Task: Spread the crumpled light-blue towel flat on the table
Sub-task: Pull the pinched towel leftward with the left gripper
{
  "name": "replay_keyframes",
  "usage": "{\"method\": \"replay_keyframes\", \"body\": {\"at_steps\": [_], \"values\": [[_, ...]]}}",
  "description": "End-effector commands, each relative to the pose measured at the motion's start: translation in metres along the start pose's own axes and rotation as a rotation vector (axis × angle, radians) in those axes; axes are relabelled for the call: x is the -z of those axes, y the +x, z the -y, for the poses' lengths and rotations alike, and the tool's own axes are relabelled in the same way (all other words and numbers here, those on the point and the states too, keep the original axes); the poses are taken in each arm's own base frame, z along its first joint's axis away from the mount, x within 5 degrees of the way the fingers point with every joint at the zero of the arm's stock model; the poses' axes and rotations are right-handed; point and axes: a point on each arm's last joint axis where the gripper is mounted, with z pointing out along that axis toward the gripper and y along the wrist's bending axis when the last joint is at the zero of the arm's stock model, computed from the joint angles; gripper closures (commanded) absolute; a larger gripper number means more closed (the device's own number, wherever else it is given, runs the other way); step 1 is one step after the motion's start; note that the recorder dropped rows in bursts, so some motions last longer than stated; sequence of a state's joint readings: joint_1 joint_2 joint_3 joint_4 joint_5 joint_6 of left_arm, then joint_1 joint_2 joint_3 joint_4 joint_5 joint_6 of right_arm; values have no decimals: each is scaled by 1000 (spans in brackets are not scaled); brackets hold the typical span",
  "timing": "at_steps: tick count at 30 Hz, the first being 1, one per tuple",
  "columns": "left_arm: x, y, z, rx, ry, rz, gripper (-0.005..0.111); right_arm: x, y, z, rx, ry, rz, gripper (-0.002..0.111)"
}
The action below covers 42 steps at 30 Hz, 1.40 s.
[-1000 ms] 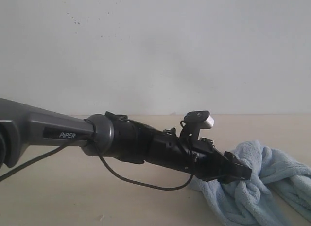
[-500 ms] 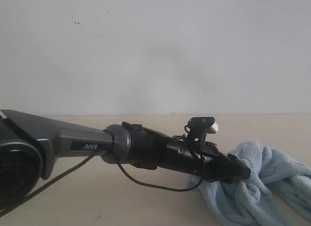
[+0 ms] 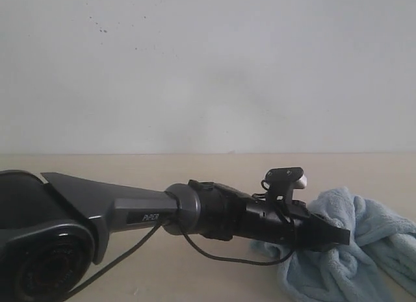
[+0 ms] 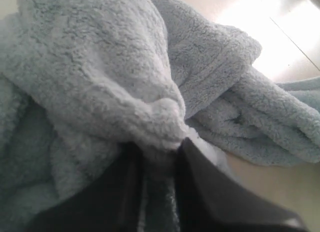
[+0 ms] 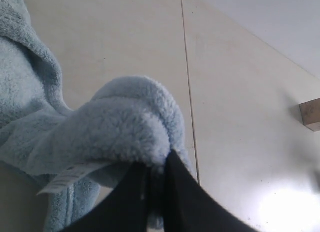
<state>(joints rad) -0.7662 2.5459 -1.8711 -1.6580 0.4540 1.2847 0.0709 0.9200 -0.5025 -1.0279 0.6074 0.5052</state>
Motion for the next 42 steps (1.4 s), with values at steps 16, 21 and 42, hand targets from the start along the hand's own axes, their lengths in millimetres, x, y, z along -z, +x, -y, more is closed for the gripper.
{"method": "replay_keyframes", "body": {"at_steps": [16, 21, 42], "values": [[157, -99, -12, -279, -304, -216, 102, 0, 0, -1, -46, -12, 12, 103], [213, -110, -30, -414, -443, -365, 102, 0, 1, -3, -51, -30, 0, 103], [222, -56, -32, -303, -213, -500, 102, 32, 12, -42, 11, -567, -27, 47]]}}
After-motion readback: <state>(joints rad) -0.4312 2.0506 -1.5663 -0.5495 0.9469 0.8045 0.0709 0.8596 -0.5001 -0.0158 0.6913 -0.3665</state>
